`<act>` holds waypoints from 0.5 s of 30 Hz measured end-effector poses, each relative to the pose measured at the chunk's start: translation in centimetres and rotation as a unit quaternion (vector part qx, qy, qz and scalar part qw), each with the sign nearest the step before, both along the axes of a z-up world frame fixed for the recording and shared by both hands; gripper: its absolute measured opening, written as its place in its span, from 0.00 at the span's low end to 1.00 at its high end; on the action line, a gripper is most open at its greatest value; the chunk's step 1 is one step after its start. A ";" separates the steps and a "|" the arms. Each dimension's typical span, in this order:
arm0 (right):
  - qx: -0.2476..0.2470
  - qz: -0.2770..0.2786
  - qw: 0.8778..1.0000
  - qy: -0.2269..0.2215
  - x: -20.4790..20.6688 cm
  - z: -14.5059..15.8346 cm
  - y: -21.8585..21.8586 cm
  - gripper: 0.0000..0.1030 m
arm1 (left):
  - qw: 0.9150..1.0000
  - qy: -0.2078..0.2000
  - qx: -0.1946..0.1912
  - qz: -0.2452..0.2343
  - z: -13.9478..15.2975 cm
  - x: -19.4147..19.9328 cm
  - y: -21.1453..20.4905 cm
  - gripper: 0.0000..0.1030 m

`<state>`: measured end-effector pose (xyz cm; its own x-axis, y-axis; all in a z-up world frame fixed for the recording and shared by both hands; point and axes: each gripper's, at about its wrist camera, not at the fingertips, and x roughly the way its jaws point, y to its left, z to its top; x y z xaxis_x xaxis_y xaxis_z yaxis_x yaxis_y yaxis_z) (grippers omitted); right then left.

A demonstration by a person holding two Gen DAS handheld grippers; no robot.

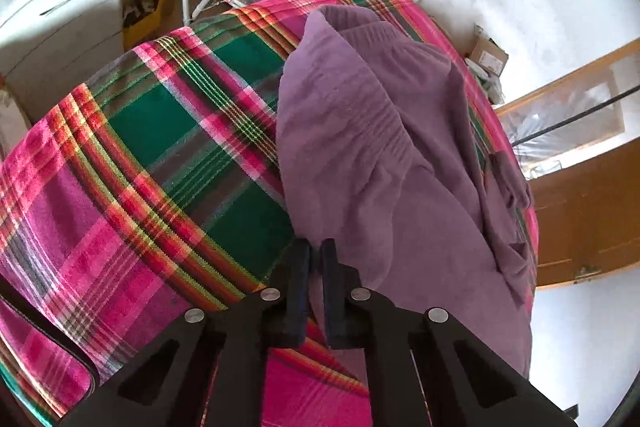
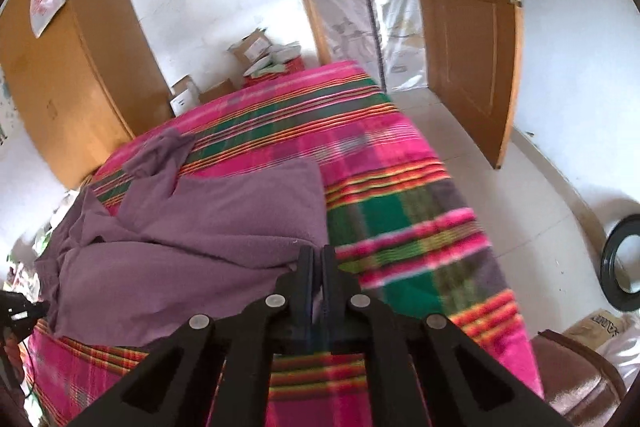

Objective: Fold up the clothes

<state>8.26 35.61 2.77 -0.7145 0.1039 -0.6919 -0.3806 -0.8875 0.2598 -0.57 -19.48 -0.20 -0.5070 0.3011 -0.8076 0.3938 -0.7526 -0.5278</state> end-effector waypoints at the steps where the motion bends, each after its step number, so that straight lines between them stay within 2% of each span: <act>1: -0.005 -0.004 1.000 0.000 0.4 -0.1 0.3 0.04 | 1.000 0.004 0.000 0.000 0.0 0.2 0.0 0.04; 9: -0.017 -0.018 1.000 0.008 2.4 -0.6 1.1 0.04 | 1.000 0.030 0.009 0.005 1.1 2.7 -1.0 0.04; 13: -0.014 -0.038 0.999 0.014 3.1 -0.5 1.6 0.04 | 0.999 0.039 -0.005 0.000 1.6 3.1 -1.0 0.04; 15: -0.017 -0.046 0.999 0.018 3.6 -0.3 2.0 0.04 | 0.999 0.038 -0.008 -0.002 1.6 3.4 -1.1 0.00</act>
<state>11.83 37.64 2.45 -0.7268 0.1471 -0.6709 -0.4505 -0.8394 0.3040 2.79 -20.61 1.41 -0.5655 0.2910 -0.7717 0.3505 -0.7622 -0.5443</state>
